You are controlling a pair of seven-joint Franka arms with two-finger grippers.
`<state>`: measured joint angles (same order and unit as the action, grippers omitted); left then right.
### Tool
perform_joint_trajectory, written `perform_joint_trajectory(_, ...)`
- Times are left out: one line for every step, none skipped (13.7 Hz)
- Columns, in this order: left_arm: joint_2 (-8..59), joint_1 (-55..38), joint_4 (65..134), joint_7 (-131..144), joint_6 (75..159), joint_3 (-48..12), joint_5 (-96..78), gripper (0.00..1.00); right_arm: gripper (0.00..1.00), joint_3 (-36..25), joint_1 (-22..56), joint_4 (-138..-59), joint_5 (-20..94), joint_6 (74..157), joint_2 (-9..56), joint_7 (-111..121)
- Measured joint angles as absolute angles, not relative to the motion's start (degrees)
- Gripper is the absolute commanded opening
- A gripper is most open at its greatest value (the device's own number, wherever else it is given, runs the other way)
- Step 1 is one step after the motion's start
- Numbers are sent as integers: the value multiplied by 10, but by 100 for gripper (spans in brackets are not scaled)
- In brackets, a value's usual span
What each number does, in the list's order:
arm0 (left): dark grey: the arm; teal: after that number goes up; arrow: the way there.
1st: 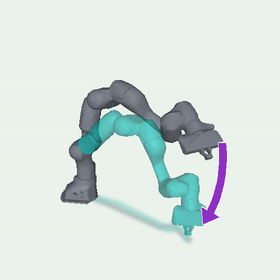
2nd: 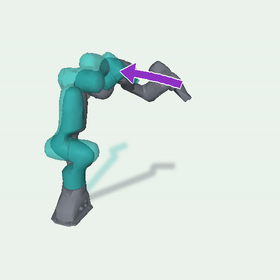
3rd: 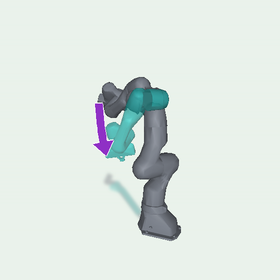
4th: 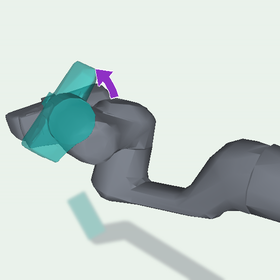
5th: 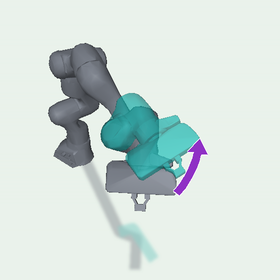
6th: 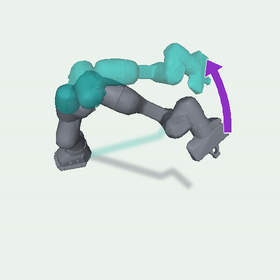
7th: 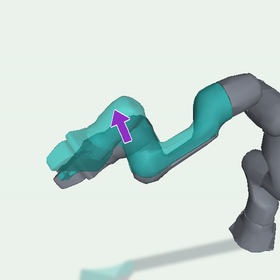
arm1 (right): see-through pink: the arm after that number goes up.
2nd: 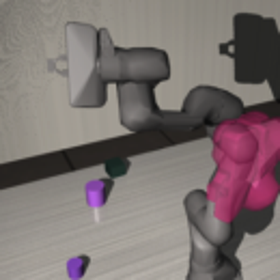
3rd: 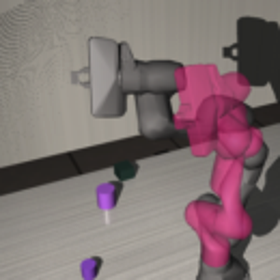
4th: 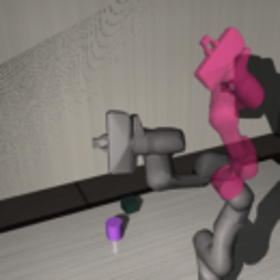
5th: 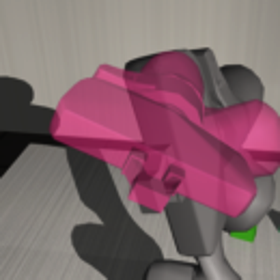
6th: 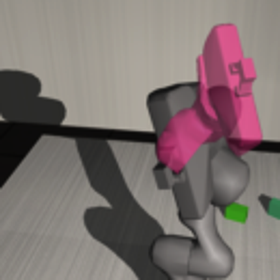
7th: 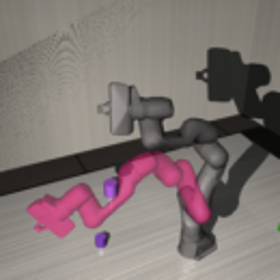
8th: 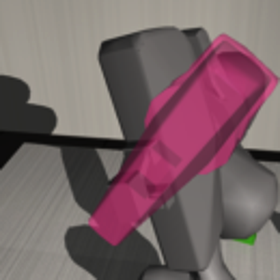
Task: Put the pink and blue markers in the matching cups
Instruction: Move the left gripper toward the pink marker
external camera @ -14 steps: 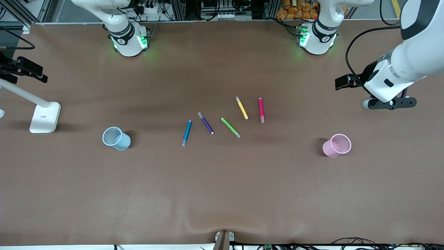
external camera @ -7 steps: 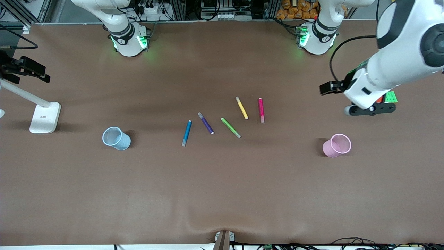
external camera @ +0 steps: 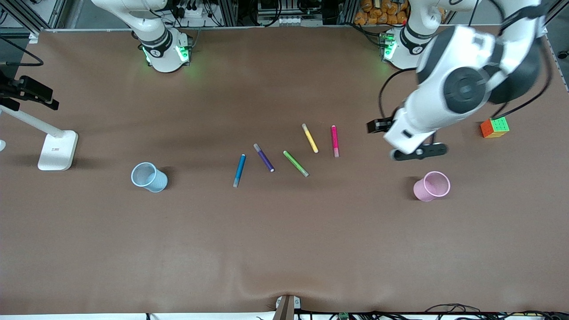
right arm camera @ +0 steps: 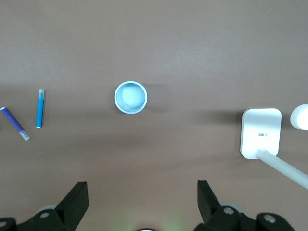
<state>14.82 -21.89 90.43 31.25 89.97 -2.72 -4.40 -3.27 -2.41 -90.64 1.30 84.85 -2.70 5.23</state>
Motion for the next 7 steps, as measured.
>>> perform_joint_trajectory(154, -223, 919, 315, 919, -27, -44, 100, 100, -34, -25, -907, 13, 849, -26, 52)
perform_joint_trajectory(157, -225, 937, 315, 939, -27, -44, 100, 100, -34, -26, -908, 13, 849, -25, 52)
perform_joint_trajectory(159, -227, 953, 315, 952, -27, -44, 100, 100, -34, -26, -909, 13, 849, -25, 52)
perform_joint_trajectory(161, -229, 966, 315, 959, -28, -44, 100, 100, -33, -26, -912, 13, 849, -24, 52)
perform_joint_trajectory(162, -230, 976, 315, 962, -29, -44, 100, 100, -32, -26, -914, 13, 849, -24, 52)
perform_joint_trajectory(162, -230, 982, 315, 963, -30, -44, 100, 100, -31, -26, -917, 14, 849, -23, 52)
perform_joint_trajectory(164, -231, 985, 315, 964, -31, -44, 100, 100, -28, -24, -919, 15, 849, -22, 52)
